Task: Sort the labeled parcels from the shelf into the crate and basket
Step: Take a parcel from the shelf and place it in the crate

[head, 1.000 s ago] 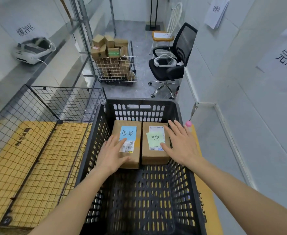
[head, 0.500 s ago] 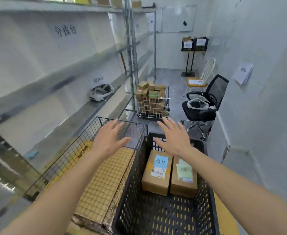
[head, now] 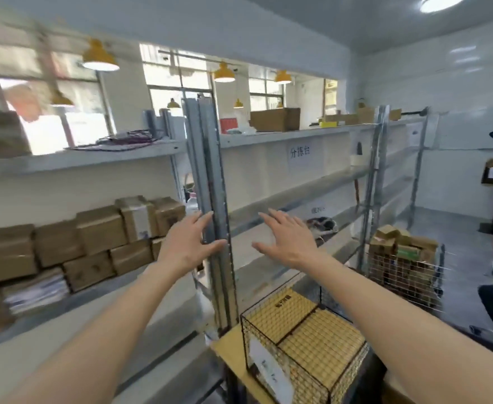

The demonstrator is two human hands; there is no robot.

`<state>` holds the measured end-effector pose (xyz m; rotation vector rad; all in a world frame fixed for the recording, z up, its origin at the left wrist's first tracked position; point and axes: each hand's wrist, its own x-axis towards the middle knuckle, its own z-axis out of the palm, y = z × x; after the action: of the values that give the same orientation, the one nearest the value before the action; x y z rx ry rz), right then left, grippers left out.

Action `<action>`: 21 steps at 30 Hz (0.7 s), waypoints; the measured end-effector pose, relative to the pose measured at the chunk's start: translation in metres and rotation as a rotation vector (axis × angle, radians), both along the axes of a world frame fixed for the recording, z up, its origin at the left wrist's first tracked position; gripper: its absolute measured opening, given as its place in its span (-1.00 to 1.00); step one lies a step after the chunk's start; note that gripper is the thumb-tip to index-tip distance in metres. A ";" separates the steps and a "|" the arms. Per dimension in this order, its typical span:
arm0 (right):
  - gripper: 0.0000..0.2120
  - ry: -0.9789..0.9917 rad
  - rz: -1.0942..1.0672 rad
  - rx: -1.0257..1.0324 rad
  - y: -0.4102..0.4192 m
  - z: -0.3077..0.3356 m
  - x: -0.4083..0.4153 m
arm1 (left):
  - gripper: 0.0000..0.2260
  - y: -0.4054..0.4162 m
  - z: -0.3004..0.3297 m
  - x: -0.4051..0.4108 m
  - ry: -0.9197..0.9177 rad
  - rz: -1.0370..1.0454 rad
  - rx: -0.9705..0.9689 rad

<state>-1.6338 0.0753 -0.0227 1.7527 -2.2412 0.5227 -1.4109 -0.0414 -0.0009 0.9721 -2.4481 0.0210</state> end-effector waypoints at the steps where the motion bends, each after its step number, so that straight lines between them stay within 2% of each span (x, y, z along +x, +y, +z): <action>1: -0.21 -0.001 0.041 -0.004 -0.007 0.008 0.034 | -0.22 0.001 0.007 0.037 0.017 0.035 -0.004; 5: -0.19 -0.007 0.207 -0.018 -0.028 0.035 0.177 | -0.27 0.012 0.029 0.192 0.062 0.204 -0.053; 12: -0.30 0.017 0.494 -0.045 -0.040 0.064 0.427 | -0.30 0.063 0.050 0.451 0.164 0.521 -0.077; 21: -0.27 -0.014 0.838 -0.037 -0.027 0.070 0.709 | -0.30 0.150 0.042 0.713 0.252 0.896 -0.079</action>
<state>-0.9252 0.0480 0.0470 2.6212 -1.3893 0.7086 -0.6982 0.1081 0.0407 1.8158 -1.6065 0.2764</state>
